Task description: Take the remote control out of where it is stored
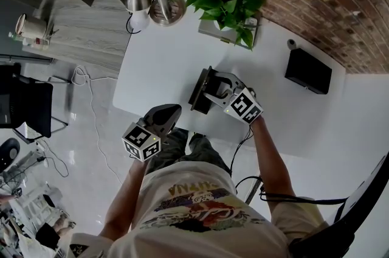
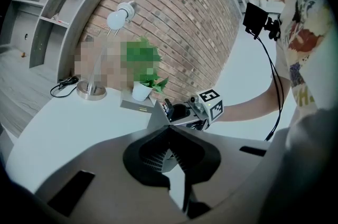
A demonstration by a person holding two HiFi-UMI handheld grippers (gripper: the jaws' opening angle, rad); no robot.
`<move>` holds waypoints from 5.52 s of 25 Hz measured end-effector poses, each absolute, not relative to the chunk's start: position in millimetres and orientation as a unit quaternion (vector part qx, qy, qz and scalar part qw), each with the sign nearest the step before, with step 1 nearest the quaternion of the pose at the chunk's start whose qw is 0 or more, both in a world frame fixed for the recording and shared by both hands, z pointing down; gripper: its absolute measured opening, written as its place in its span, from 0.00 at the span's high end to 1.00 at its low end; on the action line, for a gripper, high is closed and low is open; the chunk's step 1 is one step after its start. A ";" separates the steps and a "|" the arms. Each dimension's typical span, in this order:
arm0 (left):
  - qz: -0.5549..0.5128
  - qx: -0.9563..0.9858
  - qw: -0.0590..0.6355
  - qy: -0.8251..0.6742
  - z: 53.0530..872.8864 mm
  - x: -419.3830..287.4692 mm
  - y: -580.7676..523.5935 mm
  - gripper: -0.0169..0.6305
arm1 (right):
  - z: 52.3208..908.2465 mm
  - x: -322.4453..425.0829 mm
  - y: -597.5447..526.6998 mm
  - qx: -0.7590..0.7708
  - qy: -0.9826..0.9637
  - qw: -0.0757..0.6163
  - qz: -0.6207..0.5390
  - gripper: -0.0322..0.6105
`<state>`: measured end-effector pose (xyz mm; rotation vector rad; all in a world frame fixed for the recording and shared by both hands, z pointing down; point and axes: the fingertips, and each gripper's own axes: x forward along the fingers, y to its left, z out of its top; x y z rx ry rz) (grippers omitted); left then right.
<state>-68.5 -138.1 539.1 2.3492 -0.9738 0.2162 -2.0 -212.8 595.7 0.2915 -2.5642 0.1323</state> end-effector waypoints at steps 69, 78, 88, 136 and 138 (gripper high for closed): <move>0.031 0.943 0.198 -0.264 474.1 -72.3 -163.1 0.97 | 450.1 1.8 -201.6 0.348 -0.913 0.205 0.047 0.58; 0.046 0.949 0.188 -0.249 467.1 -53.2 -158.5 0.97 | 433.2 20.5 -182.2 0.377 -0.904 0.195 0.052 0.58; 0.057 0.946 0.181 -0.264 458.1 -18.3 -121.1 0.97 | 441.7 66.9 -134.0 0.383 -0.903 0.182 0.069 0.58; 0.020 0.906 0.162 -0.390 432.6 -18.2 36.5 0.97 | 454.1 118.0 -26.8 0.363 -0.911 0.191 0.040 0.58; 0.020 0.908 0.162 -0.387 432.5 -18.8 36.7 0.97 | 453.7 115.8 -25.9 0.365 -0.910 0.192 0.038 0.58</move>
